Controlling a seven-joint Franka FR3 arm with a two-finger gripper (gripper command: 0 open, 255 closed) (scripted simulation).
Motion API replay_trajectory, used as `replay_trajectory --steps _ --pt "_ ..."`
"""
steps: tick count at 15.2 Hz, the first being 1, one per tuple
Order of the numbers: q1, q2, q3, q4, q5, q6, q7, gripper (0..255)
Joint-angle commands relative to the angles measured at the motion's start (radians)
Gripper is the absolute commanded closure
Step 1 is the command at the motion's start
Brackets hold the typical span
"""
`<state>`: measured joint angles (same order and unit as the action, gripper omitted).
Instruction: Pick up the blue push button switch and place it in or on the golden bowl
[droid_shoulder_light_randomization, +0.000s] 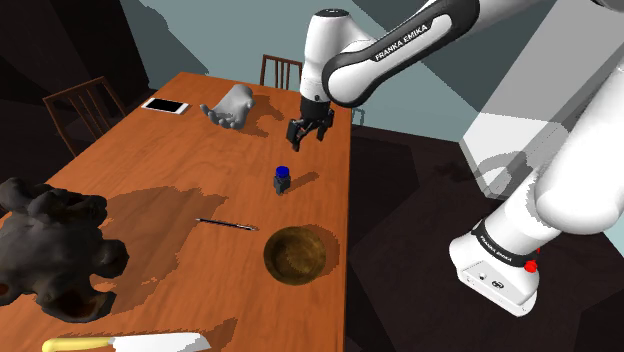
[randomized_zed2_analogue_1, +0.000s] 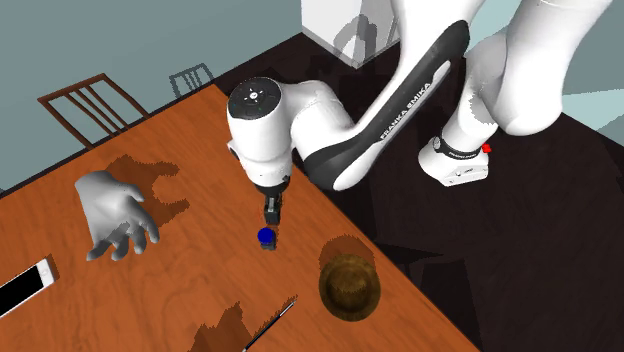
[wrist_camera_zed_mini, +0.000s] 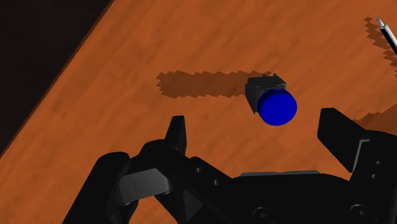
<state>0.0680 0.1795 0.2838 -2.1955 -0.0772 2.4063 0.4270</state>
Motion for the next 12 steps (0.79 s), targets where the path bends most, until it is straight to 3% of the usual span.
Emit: replay_trajectory --steps 1,8,12 --pt "0.015 0.082 -0.003 0.047 -0.028 0.031 0.032 0" --pt "0.082 0.356 -0.036 0.258 -0.095 0.083 0.108 0" --pt "0.093 0.401 -0.046 0.275 -0.107 0.111 0.116 0"
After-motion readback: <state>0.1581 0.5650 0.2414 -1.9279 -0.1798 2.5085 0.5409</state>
